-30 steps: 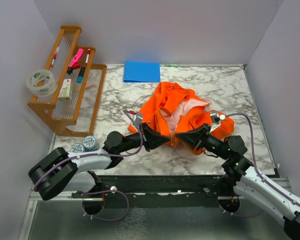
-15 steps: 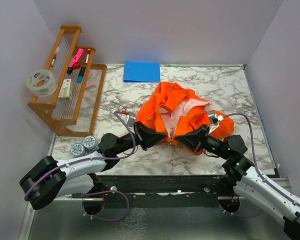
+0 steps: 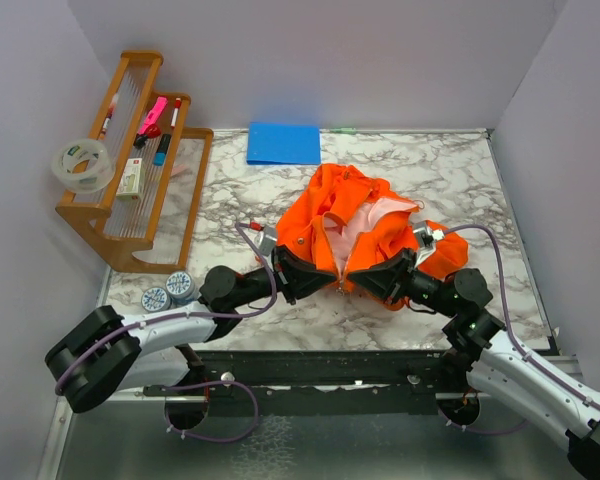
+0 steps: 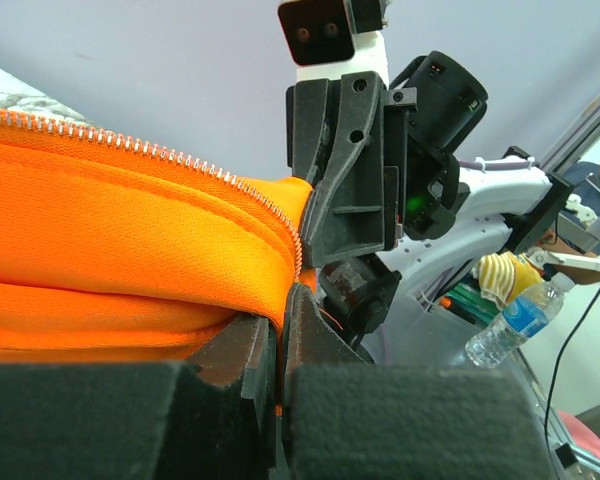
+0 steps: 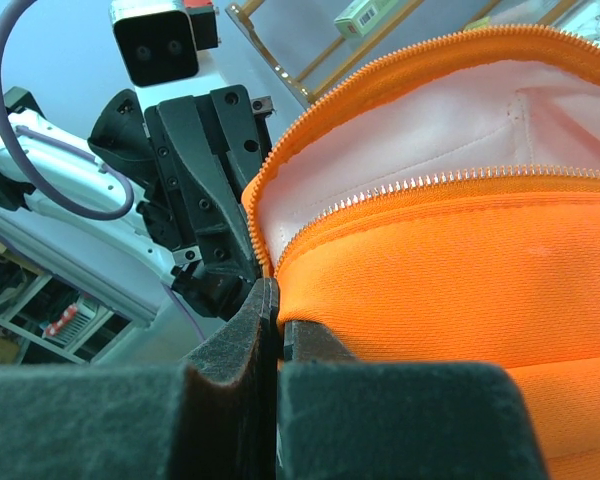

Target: Zip up the jacket

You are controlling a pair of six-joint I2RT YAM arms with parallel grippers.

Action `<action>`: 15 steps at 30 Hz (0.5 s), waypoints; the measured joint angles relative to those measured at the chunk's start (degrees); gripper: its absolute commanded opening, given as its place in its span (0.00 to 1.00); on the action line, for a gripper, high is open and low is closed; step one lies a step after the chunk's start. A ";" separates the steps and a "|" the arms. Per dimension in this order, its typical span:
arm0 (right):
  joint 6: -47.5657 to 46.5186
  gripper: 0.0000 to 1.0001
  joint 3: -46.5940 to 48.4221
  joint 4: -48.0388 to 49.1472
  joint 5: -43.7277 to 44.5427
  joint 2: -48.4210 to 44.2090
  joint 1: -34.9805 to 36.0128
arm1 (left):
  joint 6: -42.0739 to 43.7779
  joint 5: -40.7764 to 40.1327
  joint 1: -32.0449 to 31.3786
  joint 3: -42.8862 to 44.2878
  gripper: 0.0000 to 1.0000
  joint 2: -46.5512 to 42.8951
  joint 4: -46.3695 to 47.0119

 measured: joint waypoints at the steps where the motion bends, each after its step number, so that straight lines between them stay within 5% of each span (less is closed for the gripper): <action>1: 0.02 0.00 0.00 0.00 0.00 0.00 0.00 | -0.20 0.35 0.00 0.00 0.00 0.35 0.39; 15: -0.02 0.00 0.00 -0.09 0.11 0.00 0.00 | -1.86 2.69 0.00 0.07 0.00 2.75 3.78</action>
